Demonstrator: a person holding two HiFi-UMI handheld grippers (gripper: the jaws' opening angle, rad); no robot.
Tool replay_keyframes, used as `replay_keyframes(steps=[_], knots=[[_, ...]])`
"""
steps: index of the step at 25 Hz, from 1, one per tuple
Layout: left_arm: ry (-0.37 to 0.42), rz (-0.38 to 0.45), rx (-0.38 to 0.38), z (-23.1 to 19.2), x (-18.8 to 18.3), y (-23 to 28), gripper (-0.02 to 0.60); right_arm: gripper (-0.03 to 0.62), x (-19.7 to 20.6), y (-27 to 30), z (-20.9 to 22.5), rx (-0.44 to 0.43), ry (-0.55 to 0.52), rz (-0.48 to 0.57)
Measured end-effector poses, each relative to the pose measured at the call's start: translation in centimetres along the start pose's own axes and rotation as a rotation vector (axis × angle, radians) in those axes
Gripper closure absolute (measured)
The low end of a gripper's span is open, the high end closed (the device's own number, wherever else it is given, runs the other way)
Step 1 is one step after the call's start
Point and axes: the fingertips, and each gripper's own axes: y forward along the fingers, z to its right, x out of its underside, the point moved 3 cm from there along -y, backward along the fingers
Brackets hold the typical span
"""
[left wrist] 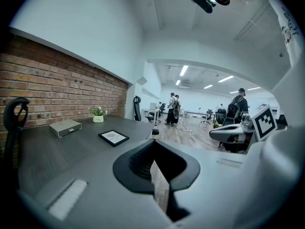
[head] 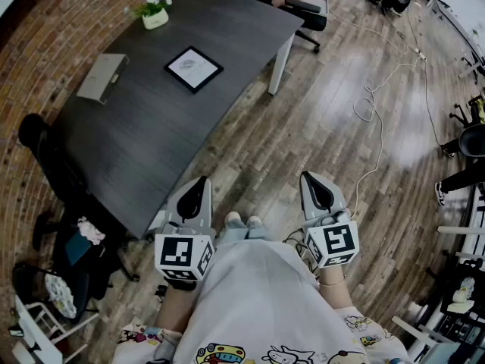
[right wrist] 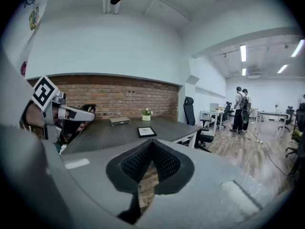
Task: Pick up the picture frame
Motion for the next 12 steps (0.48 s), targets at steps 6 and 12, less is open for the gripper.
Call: replay_keyframes(steps=[6, 12], knots=[[0.001, 0.035, -0.024, 0.5, -0.3, -1.1, 0.567, 0.591, 0.3, -1.8, 0.9, 0.005, 0.087, 0.047], [-0.01, 0.044, -0.026, 1.0, -0.5, -1.2, 0.512, 0.505, -0.2, -2.0, 1.7, -0.025, 0.12, 0.067]])
